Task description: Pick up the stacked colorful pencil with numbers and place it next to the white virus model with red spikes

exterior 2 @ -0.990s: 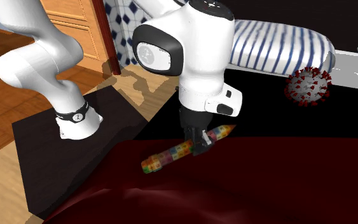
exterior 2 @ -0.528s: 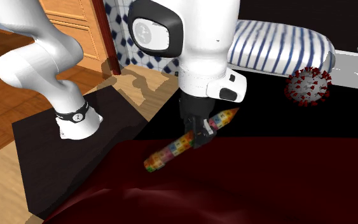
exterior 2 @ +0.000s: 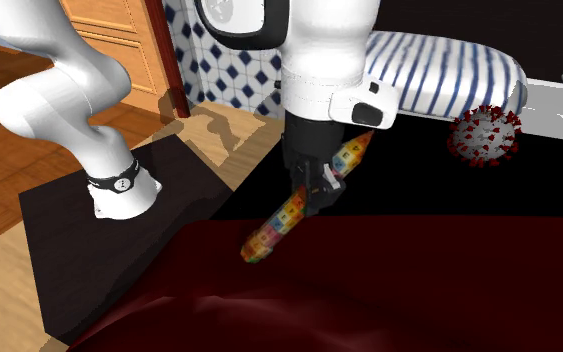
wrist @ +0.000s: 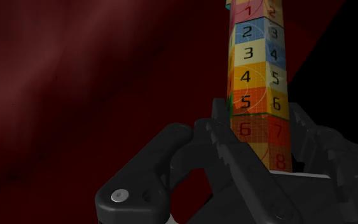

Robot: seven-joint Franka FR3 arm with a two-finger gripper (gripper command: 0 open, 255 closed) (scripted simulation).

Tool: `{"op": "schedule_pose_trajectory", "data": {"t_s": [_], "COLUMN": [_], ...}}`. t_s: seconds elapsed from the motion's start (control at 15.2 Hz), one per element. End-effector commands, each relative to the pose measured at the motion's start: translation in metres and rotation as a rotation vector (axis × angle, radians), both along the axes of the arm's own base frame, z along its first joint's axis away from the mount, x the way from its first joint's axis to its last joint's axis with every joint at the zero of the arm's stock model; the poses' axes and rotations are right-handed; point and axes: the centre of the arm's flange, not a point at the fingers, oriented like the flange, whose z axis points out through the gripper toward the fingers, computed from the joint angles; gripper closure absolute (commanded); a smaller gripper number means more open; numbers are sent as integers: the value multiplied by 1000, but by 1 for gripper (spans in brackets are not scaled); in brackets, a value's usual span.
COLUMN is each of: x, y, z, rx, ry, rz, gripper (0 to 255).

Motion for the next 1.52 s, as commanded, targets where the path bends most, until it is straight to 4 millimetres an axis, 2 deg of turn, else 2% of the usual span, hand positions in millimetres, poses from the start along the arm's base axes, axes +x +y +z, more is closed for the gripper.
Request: {"op": "schedule_pose_trajectory", "data": {"t_s": [0.0, 1.39, 1.45], "x": [0, 0, -3], "y": [1, 1, 14], "z": [11, 119, 119], "rx": [0, 0, 0], "ry": [0, 0, 0], "rz": [0, 0, 0], "gripper": [255, 255, 255]}}
